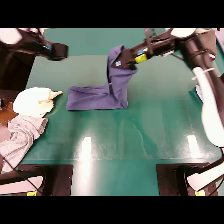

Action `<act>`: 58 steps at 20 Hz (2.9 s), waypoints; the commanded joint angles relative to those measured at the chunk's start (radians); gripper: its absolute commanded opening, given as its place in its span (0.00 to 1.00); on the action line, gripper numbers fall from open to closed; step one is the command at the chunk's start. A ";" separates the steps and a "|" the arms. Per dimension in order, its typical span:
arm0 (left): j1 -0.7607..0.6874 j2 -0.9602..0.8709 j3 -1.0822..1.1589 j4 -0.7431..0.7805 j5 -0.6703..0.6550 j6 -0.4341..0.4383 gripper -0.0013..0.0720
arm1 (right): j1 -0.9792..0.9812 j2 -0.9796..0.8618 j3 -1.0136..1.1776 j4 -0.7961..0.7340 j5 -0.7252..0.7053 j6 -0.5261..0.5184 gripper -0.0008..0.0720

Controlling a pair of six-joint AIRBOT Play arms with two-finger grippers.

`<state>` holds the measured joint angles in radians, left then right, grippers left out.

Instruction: Fold the shirts.

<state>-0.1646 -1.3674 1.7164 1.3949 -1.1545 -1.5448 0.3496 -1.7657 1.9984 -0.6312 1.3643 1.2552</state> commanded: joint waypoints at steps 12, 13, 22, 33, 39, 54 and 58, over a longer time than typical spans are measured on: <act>0.034 0.101 0.001 0.124 -0.129 0.008 0.05 | 0.325 -0.290 0.053 0.053 -0.355 -0.053 0.92; 0.034 0.101 0.000 0.123 -0.129 0.008 0.05 | 0.306 -0.278 0.050 0.052 -0.325 -0.053 0.91; 0.034 0.098 0.000 0.121 -0.130 0.008 0.05 | -0.097 -0.006 -0.367 -0.193 -0.106 -0.005 0.80; 0.034 0.097 -0.001 0.113 -0.118 0.008 0.05 | -0.132 -0.171 -0.502 0.066 -0.173 -0.019 0.97; 0.034 0.097 -0.001 0.113 -0.124 0.008 0.05 | 0.013 -0.268 -0.293 0.060 -0.209 -0.022 0.56; 0.034 0.097 0.000 0.029 -0.170 0.014 0.05 | -0.618 0.032 -0.211 -0.349 -0.118 -0.085 0.03; 0.034 0.097 0.000 -0.045 -0.171 0.014 0.05 | -0.861 0.058 -0.210 -0.308 -0.189 -0.085 0.03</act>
<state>-0.1310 -1.2701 1.7164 1.4090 -1.3239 -1.5299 -0.3428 -1.7340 1.7863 -0.9539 1.2221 1.1683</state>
